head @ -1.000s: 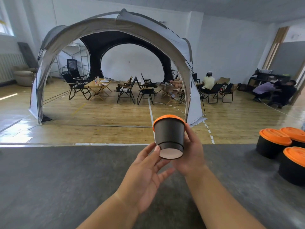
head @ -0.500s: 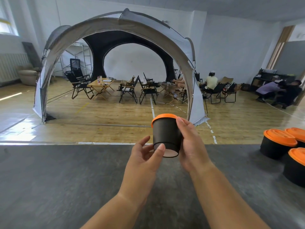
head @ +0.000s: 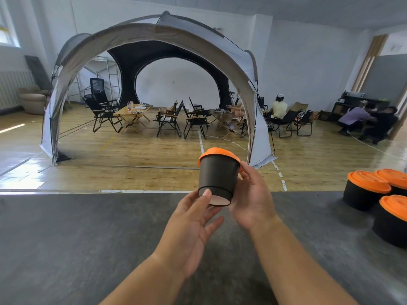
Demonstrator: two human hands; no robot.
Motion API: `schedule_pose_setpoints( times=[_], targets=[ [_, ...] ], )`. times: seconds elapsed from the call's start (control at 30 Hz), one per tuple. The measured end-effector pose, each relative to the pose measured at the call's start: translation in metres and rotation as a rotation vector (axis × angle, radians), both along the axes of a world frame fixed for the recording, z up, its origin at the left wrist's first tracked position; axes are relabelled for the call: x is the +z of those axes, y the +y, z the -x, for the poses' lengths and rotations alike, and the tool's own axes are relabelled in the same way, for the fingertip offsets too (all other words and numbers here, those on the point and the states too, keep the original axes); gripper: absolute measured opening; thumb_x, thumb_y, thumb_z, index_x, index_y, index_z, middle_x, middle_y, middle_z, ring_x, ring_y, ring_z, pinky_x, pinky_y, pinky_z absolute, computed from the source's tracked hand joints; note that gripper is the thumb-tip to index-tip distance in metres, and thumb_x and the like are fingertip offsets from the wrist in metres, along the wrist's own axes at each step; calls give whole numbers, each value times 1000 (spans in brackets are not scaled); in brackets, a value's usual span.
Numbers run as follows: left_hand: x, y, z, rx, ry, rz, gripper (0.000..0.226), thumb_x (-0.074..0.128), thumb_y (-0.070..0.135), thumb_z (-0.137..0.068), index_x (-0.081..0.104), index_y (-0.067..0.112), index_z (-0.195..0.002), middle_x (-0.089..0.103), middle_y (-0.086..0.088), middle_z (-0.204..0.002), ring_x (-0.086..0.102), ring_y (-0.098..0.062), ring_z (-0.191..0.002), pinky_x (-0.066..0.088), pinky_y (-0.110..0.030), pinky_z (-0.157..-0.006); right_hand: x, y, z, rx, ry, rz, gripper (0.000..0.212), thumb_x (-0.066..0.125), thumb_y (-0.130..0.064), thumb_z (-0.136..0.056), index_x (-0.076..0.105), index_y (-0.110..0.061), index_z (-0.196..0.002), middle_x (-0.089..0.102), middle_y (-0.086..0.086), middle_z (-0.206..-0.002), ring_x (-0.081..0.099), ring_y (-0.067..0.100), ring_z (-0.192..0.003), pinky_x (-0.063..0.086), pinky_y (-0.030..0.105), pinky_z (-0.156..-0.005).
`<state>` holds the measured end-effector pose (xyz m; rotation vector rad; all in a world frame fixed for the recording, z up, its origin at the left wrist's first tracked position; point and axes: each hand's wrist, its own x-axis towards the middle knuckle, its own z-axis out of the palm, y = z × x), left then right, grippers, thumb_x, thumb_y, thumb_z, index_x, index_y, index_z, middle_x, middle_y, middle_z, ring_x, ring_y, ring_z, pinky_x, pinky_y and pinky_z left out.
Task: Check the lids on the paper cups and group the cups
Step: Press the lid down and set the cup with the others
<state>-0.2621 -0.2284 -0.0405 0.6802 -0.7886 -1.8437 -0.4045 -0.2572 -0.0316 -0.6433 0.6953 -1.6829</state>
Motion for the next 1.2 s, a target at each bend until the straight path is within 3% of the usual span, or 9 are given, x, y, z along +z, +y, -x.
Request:
schedule_pose_setpoints(
  times=[0.1, 0.23, 0.3, 0.43, 0.53, 0.67, 0.9, 1.07, 1.2],
  targets=[
    [-4, 0, 0, 141, -231, 165, 55, 71, 26, -85, 46, 23, -134, 66, -3, -116, 65, -14, -105, 54, -37, -89, 5, -1, -5, -80, 156, 48, 38, 66, -48, -82, 67, -19, -106, 67, 14, -109, 61, 32, -109, 39, 58, -107],
    [-9, 1, -2, 245, -561, 428, 83, 74, 60, -58, 44, 44, -133, 60, 9, -121, 61, -4, -110, 52, -35, -94, 7, 2, -14, -119, 300, 77, 57, 69, -50, -80, 60, -10, -120, 64, 20, -120, 61, 39, -115, 47, 63, -97],
    [-8, 2, -1, 210, -431, 383, 68, 75, 60, -63, 51, 45, -125, 61, 4, -120, 62, -6, -107, 53, -35, -90, 6, 2, -13, -96, 255, 66, 58, 66, -46, -84, 57, -6, -124, 61, 25, -124, 60, 42, -115, 49, 64, -93],
    [2, 3, 1, -62, -21, 48, 51, 59, 46, -80, 60, 13, -119, 66, -13, -107, 63, -19, -93, 51, -40, -80, 8, 5, -8, -19, 85, 39, 40, 61, -41, -84, 71, -7, -104, 68, 21, -103, 68, 34, -94, 56, 47, -82],
    [0, 2, 1, -133, 41, 12, 48, 60, 36, -81, 59, 7, -119, 67, -23, -112, 65, -25, -93, 54, -40, -79, 7, 8, -4, 66, 9, 30, 40, 54, -41, -88, 73, -7, -98, 70, 20, -99, 68, 33, -88, 55, 41, -78],
    [0, 1, 2, -29, 18, 50, 47, 65, 33, -77, 60, 11, -118, 68, -8, -97, 63, -19, -85, 52, -37, -73, 7, 7, -5, 31, 51, 19, 43, 55, -42, -90, 64, -8, -115, 65, 21, -115, 64, 38, -107, 55, 46, -86],
    [-5, 4, -3, 300, -581, 488, 74, 79, 53, -68, 46, 43, -133, 58, 10, -116, 61, -2, -102, 49, -14, -75, 10, 5, -11, -49, 181, 95, 55, 73, -53, -73, 65, -20, -117, 66, 18, -120, 61, 40, -115, 48, 62, -95],
    [0, 3, 0, 57, -59, 130, 49, 68, 51, -72, 64, 23, -112, 63, -3, -104, 60, -15, -94, 49, -35, -79, 15, 9, -1, 45, 26, 61, 45, 54, -49, -87, 72, -12, -104, 69, 19, -105, 68, 33, -93, 59, 43, -77],
    [-2, 0, 2, -125, 69, 30, 40, 62, 33, -78, 62, 14, -114, 69, -13, -110, 65, -23, -95, 51, -39, -83, 10, 6, 3, 80, -66, -34, 57, 51, -54, -86, 66, -5, -112, 67, 20, -103, 68, 31, -85, 58, 38, -73]
  ],
)
